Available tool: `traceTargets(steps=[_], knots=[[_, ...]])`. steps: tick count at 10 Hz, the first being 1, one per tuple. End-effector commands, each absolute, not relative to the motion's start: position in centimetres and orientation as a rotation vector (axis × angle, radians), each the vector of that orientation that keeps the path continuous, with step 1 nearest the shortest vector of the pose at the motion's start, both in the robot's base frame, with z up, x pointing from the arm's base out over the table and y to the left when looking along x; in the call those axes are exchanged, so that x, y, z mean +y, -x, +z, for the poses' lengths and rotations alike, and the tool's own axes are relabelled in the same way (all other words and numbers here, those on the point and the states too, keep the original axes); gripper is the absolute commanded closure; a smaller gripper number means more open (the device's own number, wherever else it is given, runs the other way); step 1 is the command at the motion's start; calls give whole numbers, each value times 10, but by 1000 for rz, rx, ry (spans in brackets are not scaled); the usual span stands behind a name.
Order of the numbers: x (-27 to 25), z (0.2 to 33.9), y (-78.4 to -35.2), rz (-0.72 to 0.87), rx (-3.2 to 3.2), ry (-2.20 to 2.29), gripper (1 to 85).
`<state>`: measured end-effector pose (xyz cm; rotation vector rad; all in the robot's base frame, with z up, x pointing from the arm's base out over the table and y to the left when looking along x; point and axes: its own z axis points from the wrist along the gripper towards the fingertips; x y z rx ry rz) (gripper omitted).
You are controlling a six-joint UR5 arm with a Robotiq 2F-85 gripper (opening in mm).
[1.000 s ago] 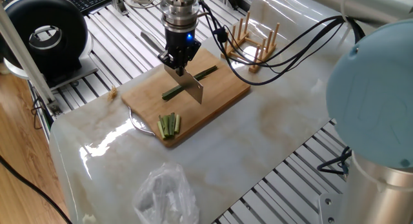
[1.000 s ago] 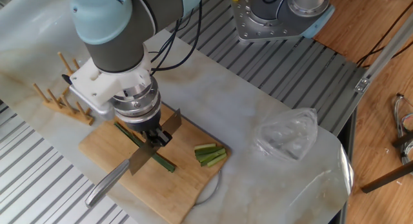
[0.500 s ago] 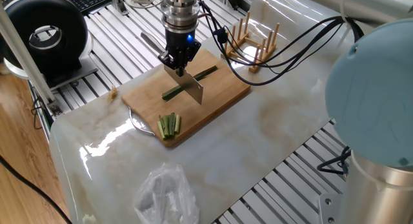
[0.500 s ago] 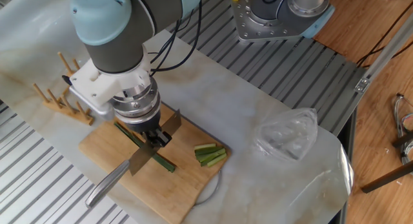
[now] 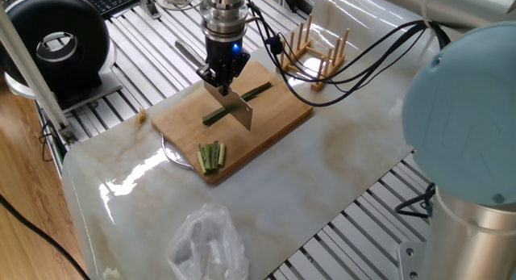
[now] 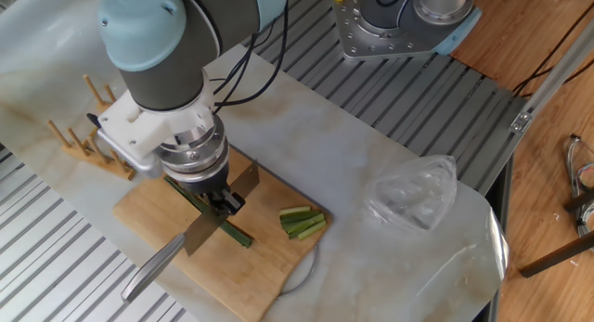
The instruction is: Chop the green garlic
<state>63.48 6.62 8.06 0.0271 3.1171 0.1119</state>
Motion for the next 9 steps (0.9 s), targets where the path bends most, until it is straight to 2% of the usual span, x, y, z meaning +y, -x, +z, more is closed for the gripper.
traceTargets(steps=[1, 9], knots=[[67, 81, -640, 124, 3114, -33, 843], [68, 81, -641, 104, 3111, -21, 843]])
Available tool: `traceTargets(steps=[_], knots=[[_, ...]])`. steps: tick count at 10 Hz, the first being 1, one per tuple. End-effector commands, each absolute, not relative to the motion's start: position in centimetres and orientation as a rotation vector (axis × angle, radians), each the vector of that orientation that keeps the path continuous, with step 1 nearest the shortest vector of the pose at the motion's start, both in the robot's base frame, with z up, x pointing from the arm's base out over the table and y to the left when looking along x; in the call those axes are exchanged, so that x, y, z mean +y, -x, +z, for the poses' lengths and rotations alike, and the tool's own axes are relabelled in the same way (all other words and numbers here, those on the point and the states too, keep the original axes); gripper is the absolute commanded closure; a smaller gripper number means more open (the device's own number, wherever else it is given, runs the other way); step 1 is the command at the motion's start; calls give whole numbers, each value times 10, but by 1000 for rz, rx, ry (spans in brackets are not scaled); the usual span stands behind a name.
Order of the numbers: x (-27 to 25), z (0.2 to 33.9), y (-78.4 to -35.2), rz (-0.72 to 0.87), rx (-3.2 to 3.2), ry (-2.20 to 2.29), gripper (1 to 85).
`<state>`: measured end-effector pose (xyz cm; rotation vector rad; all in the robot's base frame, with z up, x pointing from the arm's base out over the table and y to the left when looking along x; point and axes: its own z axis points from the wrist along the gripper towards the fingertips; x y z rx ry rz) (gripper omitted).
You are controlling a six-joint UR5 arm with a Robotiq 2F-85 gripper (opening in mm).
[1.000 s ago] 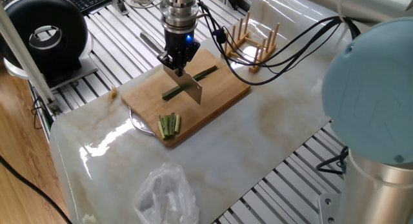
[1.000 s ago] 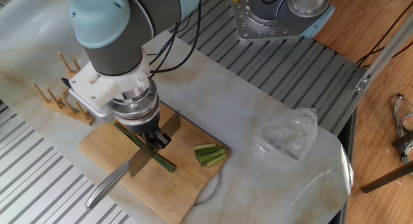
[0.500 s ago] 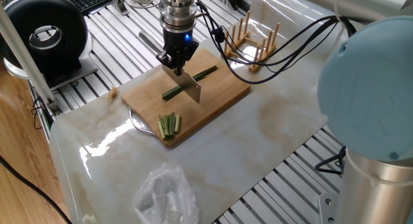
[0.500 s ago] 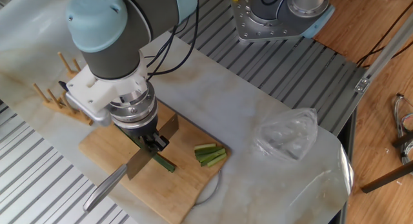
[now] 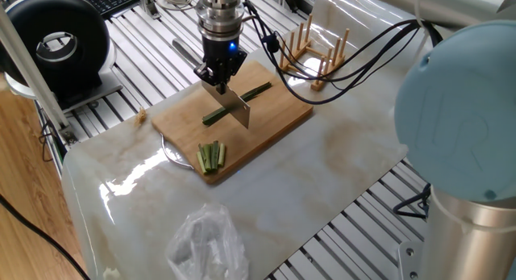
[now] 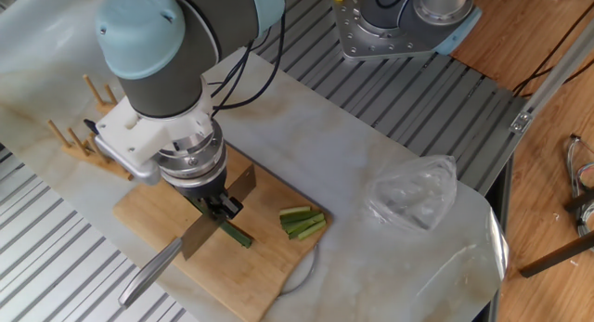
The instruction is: Chop the green garlic
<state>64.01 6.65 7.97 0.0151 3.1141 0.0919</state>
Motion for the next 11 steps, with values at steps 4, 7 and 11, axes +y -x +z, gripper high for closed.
traceTargets(steps=[4, 7, 11], knots=[[70, 81, -641, 114, 3111, -29, 843], [70, 81, -642, 114, 3108, -24, 843], [70, 79, -643, 114, 3106, -15, 843]])
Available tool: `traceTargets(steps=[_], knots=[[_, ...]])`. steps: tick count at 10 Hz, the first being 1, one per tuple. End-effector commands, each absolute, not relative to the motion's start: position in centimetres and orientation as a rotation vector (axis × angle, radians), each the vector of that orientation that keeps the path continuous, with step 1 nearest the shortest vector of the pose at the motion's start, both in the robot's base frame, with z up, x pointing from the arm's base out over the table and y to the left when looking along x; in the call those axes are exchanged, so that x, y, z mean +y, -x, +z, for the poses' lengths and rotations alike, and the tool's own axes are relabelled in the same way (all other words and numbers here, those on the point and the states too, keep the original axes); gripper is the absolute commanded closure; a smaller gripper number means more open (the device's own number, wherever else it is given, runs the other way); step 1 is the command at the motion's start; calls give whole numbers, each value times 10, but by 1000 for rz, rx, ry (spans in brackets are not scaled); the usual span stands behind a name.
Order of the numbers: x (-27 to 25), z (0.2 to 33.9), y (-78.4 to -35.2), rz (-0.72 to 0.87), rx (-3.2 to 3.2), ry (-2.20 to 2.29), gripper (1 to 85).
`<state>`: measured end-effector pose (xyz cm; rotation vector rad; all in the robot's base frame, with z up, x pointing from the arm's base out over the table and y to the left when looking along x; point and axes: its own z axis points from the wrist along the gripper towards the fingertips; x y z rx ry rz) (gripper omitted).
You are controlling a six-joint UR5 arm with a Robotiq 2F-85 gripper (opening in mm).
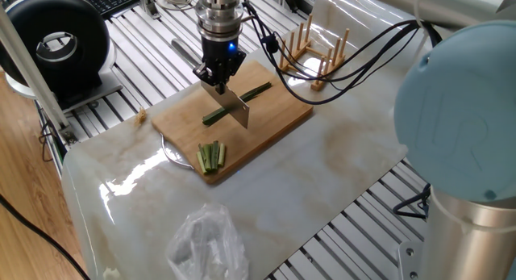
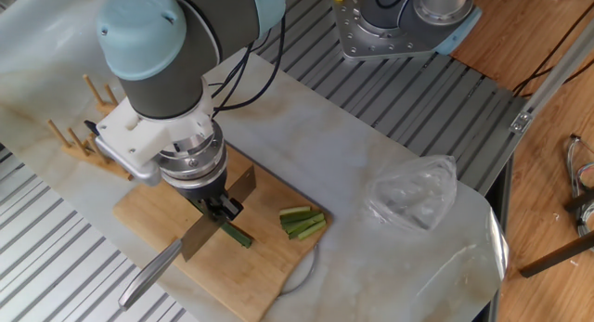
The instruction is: Chop the green garlic
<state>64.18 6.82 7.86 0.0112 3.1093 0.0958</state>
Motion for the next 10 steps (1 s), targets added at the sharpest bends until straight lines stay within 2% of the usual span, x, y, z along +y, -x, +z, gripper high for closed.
traceTargets(steps=[1, 10], knots=[[70, 78, -644, 116, 3106, -15, 843], [71, 77, -640, 112, 3117, -26, 843]])
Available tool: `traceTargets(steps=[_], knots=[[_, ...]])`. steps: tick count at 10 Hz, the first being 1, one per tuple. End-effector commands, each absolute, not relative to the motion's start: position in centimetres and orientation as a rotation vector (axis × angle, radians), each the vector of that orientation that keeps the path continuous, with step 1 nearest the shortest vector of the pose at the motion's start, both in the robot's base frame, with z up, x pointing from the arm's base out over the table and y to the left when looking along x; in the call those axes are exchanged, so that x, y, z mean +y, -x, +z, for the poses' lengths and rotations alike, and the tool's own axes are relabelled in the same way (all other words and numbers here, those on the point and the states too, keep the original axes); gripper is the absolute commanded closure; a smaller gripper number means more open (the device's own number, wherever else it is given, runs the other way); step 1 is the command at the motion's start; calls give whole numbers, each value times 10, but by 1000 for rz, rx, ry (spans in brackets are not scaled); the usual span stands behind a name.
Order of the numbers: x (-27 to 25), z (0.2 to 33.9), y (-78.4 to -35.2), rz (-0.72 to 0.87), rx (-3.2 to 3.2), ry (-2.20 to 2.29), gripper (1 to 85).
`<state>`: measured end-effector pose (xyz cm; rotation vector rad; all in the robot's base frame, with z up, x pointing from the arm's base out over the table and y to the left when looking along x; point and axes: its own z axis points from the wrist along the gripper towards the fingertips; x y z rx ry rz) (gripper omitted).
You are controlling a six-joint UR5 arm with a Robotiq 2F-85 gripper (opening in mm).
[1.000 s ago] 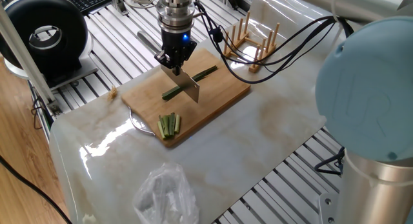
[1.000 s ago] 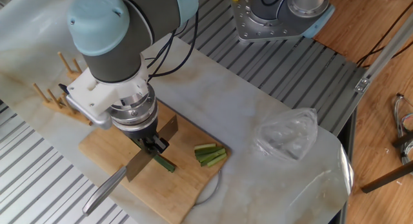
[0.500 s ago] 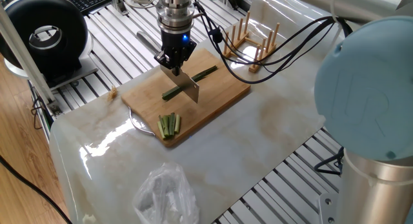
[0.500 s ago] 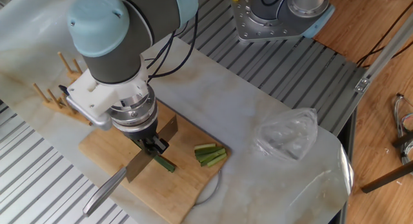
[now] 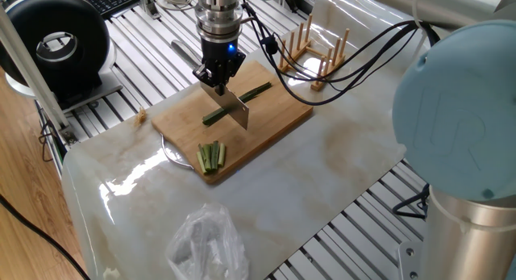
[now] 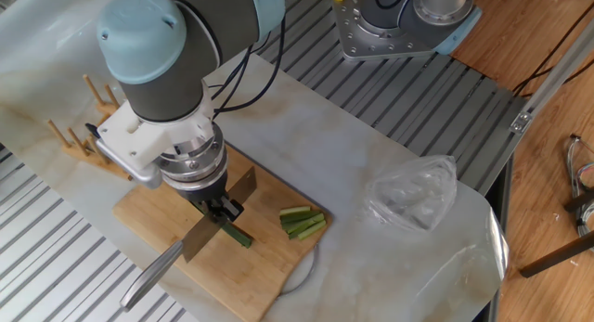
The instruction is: Chop the green garlic
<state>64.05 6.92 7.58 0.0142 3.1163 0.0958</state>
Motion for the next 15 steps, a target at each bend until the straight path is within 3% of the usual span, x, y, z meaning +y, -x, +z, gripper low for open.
traceTargets(steps=[1, 15], knots=[[71, 76, -640, 107, 3117, -28, 843], [72, 66, -642, 90, 3110, -45, 843]])
